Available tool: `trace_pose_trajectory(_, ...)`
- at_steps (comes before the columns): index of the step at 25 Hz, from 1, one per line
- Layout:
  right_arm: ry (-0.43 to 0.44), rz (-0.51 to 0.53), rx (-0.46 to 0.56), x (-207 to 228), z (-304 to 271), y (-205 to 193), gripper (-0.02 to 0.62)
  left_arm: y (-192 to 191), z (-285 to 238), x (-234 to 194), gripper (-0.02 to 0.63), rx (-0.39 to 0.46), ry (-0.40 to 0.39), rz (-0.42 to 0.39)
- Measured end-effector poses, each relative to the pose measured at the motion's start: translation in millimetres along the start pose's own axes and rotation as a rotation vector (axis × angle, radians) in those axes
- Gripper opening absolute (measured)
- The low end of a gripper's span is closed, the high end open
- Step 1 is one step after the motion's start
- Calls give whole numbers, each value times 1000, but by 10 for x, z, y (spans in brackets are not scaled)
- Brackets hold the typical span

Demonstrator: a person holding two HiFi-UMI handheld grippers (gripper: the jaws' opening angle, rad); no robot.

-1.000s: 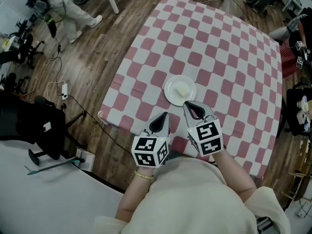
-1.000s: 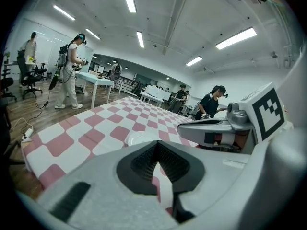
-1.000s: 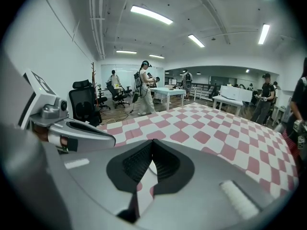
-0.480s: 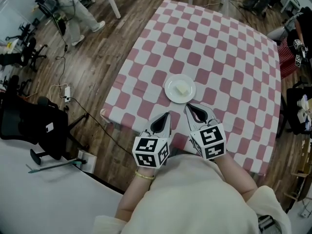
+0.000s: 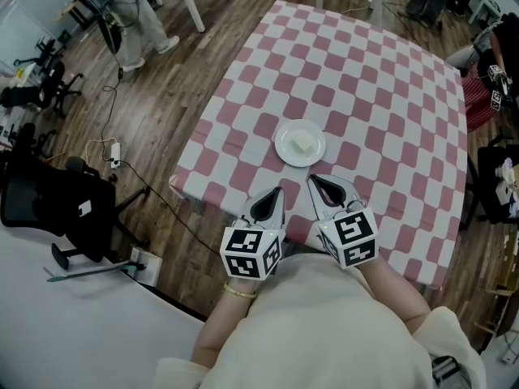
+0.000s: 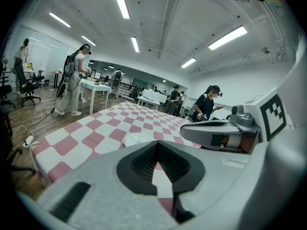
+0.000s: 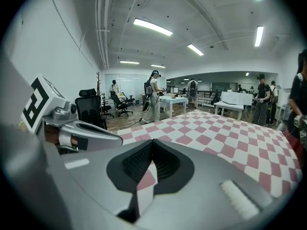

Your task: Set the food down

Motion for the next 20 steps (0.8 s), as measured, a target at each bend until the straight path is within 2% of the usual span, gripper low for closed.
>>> trace_pose_trajectory(20, 22, -8, 24, -39, 44, 27, 6, -5, 35, 33, 0, -3, -2, -13)
Point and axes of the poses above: the fingertips, and each gripper's own axes: z backward along the fingers, x to its right, y out of its top, the point moved 6 cm from there along z, backward along the fingers, and after that the axes turned 11 degrees about -y, right-handed, at the moved point
